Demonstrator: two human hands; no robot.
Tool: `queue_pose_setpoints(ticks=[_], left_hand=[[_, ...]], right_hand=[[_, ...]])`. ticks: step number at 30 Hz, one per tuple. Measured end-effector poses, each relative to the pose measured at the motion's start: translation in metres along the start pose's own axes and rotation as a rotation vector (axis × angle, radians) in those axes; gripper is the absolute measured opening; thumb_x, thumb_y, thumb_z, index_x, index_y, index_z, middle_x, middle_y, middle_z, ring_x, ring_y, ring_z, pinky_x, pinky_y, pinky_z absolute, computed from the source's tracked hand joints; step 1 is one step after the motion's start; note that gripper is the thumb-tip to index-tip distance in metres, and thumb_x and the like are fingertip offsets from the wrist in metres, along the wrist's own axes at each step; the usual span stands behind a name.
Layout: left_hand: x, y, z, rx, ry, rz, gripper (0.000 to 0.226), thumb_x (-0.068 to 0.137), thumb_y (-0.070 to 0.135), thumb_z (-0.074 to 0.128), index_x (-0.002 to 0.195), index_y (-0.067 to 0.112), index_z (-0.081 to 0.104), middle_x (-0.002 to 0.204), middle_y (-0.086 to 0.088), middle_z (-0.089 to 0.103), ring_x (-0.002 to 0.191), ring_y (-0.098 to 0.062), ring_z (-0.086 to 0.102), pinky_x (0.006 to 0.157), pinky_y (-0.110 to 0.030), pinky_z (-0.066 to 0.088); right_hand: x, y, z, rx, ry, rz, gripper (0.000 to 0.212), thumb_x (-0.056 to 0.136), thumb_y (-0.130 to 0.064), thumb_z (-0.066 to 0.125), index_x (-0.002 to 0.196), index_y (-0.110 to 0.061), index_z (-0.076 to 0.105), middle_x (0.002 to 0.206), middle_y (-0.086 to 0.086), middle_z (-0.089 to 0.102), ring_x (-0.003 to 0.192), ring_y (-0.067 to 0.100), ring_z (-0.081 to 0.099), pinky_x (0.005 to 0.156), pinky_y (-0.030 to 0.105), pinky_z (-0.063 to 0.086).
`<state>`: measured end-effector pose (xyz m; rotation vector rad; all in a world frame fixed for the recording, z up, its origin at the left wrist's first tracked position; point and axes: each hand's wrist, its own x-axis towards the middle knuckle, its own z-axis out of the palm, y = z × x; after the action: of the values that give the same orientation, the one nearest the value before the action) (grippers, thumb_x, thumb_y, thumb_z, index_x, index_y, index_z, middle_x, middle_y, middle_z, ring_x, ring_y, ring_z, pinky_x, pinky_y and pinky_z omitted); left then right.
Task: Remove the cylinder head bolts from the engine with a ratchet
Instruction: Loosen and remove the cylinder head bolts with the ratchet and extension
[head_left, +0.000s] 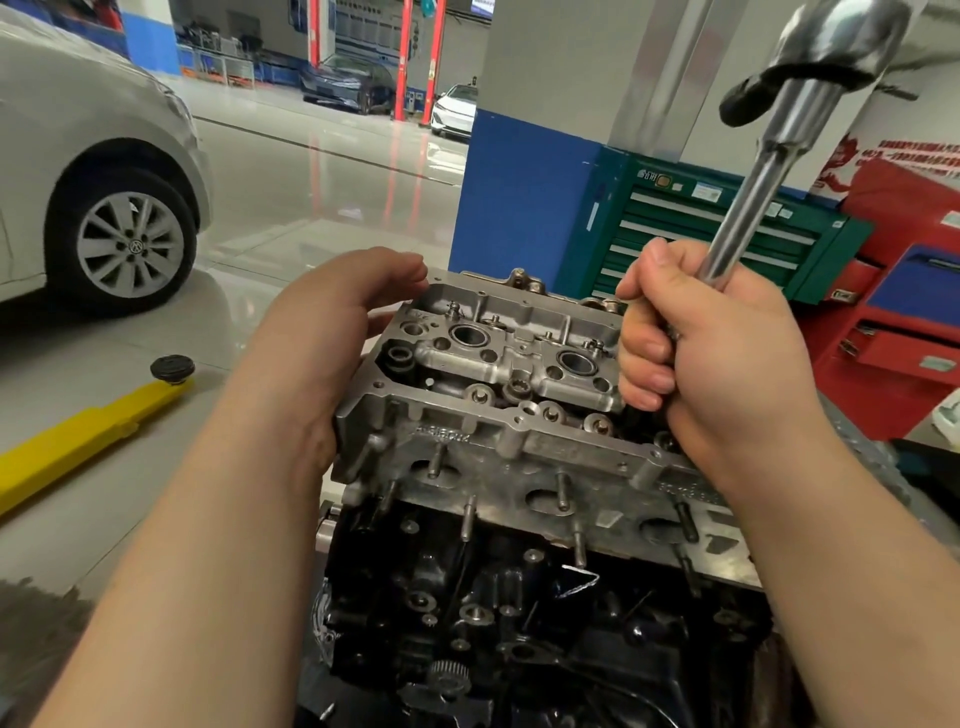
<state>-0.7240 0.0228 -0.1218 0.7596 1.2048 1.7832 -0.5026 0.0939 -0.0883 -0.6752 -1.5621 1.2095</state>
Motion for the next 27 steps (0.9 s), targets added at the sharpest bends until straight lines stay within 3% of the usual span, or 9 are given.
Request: queue_pose_setpoints(ticks=[7,20,24,27], left_hand=[[0.002,-0.001,-0.002,0.015,-0.003,-0.011,0.023,0.090,0.034,0.069,0.104,0.018,0.078,0.111,0.004,0.080,0.113,-0.021,0.072,0.088,-0.043,0.057],[0.001,-0.001,0.000,0.013,-0.003,0.003,0.017,0.091,0.034,0.068,0.096,0.021,0.077,0.110,0.005,0.080,0.114,-0.021,0.072,0.081,-0.037,0.059],[0.003,-0.002,-0.001,0.011,-0.008,-0.007,0.018,0.091,0.034,0.068,0.097,0.021,0.078,0.110,0.004,0.080,0.115,-0.022,0.071,0.089,-0.043,0.058],[0.004,-0.003,-0.001,0.002,-0.019,0.002,0.016,0.090,0.034,0.068,0.092,0.022,0.078,0.109,0.004,0.081,0.110,-0.020,0.072,0.082,-0.039,0.059]], right_hand=[[-0.009,0.001,-0.004,0.052,-0.003,-0.004,0.030,0.108,-0.026,0.051,0.083,-0.011,0.056,0.056,0.006,0.031,0.045,0.016,0.024,0.044,0.028,0.024],[-0.004,-0.005,0.005,-0.031,0.023,-0.044,0.031,0.108,-0.029,0.052,0.082,-0.013,0.057,0.054,0.004,0.031,0.043,0.016,0.024,0.042,0.026,0.026],[0.001,-0.018,0.015,0.082,0.043,-0.154,0.028,0.109,-0.027,0.049,0.087,-0.012,0.054,0.055,0.004,0.027,0.044,0.018,0.018,0.042,0.025,0.022],[0.005,-0.025,0.026,0.149,-0.007,-0.174,0.029,0.110,-0.028,0.047,0.088,-0.011,0.053,0.056,0.005,0.024,0.045,0.019,0.015,0.043,0.024,0.023]])
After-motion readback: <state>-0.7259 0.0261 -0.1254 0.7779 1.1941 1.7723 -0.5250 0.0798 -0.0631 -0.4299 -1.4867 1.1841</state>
